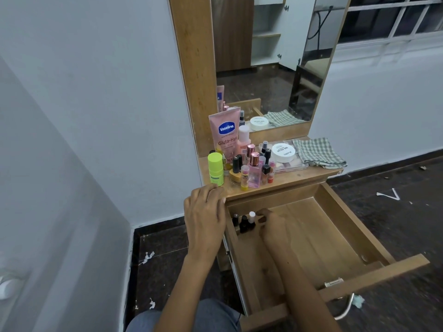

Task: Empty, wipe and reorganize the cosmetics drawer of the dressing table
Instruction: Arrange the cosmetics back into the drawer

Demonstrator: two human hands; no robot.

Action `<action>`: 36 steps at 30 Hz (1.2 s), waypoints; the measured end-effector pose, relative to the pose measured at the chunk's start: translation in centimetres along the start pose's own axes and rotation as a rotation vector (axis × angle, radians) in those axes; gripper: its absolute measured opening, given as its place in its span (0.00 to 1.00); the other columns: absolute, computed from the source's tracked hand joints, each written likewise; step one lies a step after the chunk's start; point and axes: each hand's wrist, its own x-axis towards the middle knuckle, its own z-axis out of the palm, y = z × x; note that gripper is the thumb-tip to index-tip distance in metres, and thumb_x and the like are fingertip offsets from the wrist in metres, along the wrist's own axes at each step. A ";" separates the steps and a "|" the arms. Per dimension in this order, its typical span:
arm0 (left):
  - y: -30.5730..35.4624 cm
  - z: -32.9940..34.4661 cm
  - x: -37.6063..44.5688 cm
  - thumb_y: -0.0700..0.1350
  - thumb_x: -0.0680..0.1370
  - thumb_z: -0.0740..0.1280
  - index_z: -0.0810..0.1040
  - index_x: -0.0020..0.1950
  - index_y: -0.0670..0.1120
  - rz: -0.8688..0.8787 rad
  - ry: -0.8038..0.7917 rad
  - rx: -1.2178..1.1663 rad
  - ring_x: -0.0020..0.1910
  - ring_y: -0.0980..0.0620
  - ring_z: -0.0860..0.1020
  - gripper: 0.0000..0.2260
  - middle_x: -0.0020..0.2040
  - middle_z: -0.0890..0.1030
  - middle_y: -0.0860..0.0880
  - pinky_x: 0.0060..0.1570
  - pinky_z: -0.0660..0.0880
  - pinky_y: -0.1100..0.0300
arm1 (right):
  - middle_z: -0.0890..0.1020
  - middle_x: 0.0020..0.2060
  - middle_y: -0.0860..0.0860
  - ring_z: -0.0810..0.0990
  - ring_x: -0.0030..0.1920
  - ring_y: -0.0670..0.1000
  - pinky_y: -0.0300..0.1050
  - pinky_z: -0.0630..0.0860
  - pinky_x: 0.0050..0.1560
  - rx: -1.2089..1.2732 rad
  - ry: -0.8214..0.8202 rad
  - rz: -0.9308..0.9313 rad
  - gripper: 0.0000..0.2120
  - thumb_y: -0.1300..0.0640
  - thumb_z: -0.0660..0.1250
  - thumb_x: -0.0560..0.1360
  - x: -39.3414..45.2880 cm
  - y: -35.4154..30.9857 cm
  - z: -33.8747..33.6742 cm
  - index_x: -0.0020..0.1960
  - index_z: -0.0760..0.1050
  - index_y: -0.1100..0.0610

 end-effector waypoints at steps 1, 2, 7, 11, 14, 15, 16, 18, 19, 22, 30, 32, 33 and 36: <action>0.1 0.0 0.4 0.38 0.73 0.71 0.81 0.56 0.44 0.017 0.017 0.000 0.53 0.48 0.77 0.11 0.54 0.81 0.47 0.48 0.73 0.54 | 0.81 0.51 0.54 0.79 0.51 0.53 0.47 0.77 0.51 0.034 0.032 0.000 0.17 0.66 0.63 0.73 -0.5 -0.4 -0.6 0.60 0.77 0.55; 0.2 0.0 0.9 0.38 0.73 0.71 0.80 0.56 0.44 0.040 0.034 0.007 0.53 0.47 0.77 0.12 0.54 0.81 0.47 0.48 0.73 0.54 | 0.81 0.51 0.54 0.79 0.51 0.53 0.46 0.77 0.51 0.052 0.061 0.001 0.17 0.67 0.62 0.73 -0.7 -0.5 -1.0 0.60 0.76 0.56; 0.5 1.0 3.4 0.35 0.71 0.72 0.75 0.66 0.41 0.232 -0.041 0.155 0.55 0.46 0.77 0.23 0.64 0.77 0.45 0.47 0.74 0.52 | 0.82 0.51 0.52 0.79 0.50 0.51 0.41 0.73 0.46 0.151 0.162 -0.001 0.14 0.65 0.64 0.74 -1.0 -1.3 -1.5 0.57 0.78 0.55; 0.0 2.0 4.6 0.32 0.67 0.73 0.71 0.70 0.42 0.273 -0.173 0.256 0.54 0.46 0.76 0.32 0.70 0.72 0.45 0.47 0.73 0.53 | 0.83 0.49 0.51 0.80 0.48 0.50 0.42 0.74 0.43 0.155 0.168 -0.013 0.11 0.62 0.65 0.74 -1.0 -1.5 -1.4 0.55 0.79 0.53; -0.2 2.4 5.1 0.33 0.66 0.74 0.71 0.70 0.42 0.274 -0.201 0.284 0.55 0.45 0.76 0.33 0.70 0.72 0.45 0.48 0.73 0.53 | 0.84 0.47 0.51 0.81 0.46 0.50 0.40 0.71 0.41 0.162 0.191 -0.021 0.10 0.60 0.66 0.74 -1.1 -1.6 -1.4 0.54 0.80 0.54; -0.1 2.4 5.3 0.34 0.67 0.75 0.71 0.70 0.42 0.278 -0.195 0.282 0.56 0.45 0.76 0.32 0.69 0.72 0.45 0.48 0.73 0.52 | 0.84 0.47 0.50 0.81 0.46 0.49 0.40 0.71 0.41 0.164 0.188 -0.030 0.10 0.59 0.66 0.75 -1.1 -1.7 -1.4 0.54 0.80 0.54; 0.0 2.4 5.5 0.35 0.67 0.75 0.72 0.69 0.42 0.287 -0.189 0.277 0.55 0.45 0.76 0.31 0.68 0.73 0.45 0.47 0.74 0.52 | 0.84 0.47 0.50 0.81 0.46 0.49 0.40 0.71 0.41 0.168 0.181 -0.035 0.10 0.59 0.66 0.75 -1.1 -1.7 -1.4 0.55 0.80 0.54; 0.2 2.5 5.9 0.36 0.68 0.75 0.73 0.68 0.41 0.313 -0.168 0.259 0.54 0.44 0.77 0.29 0.67 0.75 0.44 0.47 0.74 0.52 | 0.83 0.47 0.50 0.80 0.46 0.48 0.40 0.72 0.41 0.168 0.170 -0.034 0.10 0.59 0.65 0.75 -1.0 -1.7 -1.4 0.55 0.80 0.53; 0.3 2.5 6.1 0.37 0.68 0.75 0.73 0.68 0.41 0.323 -0.158 0.249 0.53 0.44 0.77 0.28 0.66 0.75 0.44 0.47 0.74 0.52 | 0.83 0.47 0.50 0.80 0.46 0.48 0.40 0.71 0.40 0.167 0.167 -0.032 0.10 0.59 0.65 0.75 -1.0 -1.7 -1.4 0.55 0.80 0.53; 0.3 2.6 6.8 0.39 0.67 0.77 0.76 0.65 0.42 0.353 -0.141 0.244 0.53 0.44 0.77 0.27 0.62 0.79 0.45 0.46 0.74 0.54 | 0.83 0.47 0.50 0.80 0.46 0.48 0.39 0.70 0.40 0.162 0.161 -0.046 0.09 0.59 0.66 0.75 -0.9 -1.6 -1.4 0.54 0.80 0.54; 0.4 2.6 8.2 0.44 0.68 0.76 0.82 0.51 0.43 0.351 -0.002 0.165 0.48 0.47 0.78 0.13 0.47 0.83 0.47 0.43 0.71 0.57 | 0.84 0.45 0.51 0.81 0.44 0.49 0.43 0.77 0.43 0.183 0.182 -0.074 0.07 0.59 0.66 0.75 -0.6 -1.2 -1.0 0.51 0.80 0.53; 0.4 2.5 8.1 0.43 0.67 0.77 0.82 0.50 0.43 0.335 0.008 0.154 0.46 0.46 0.78 0.13 0.46 0.82 0.47 0.42 0.72 0.56 | 0.84 0.45 0.50 0.80 0.44 0.48 0.41 0.76 0.43 0.180 0.186 -0.080 0.07 0.59 0.66 0.75 -0.5 -1.2 -0.9 0.51 0.80 0.53; 0.4 2.3 7.9 0.43 0.67 0.77 0.83 0.49 0.43 0.321 0.009 0.149 0.46 0.46 0.78 0.13 0.45 0.82 0.46 0.42 0.72 0.56 | 0.83 0.46 0.50 0.80 0.45 0.48 0.41 0.76 0.43 0.182 0.186 -0.080 0.07 0.60 0.66 0.75 -0.5 -1.2 -0.9 0.51 0.80 0.53; 0.7 1.7 6.9 0.41 0.69 0.76 0.82 0.47 0.43 0.255 0.011 0.120 0.45 0.46 0.78 0.09 0.44 0.81 0.46 0.42 0.72 0.55 | 0.83 0.46 0.50 0.80 0.45 0.48 0.40 0.75 0.43 0.179 0.194 -0.083 0.08 0.60 0.66 0.75 -0.7 -1.4 -1.0 0.52 0.80 0.53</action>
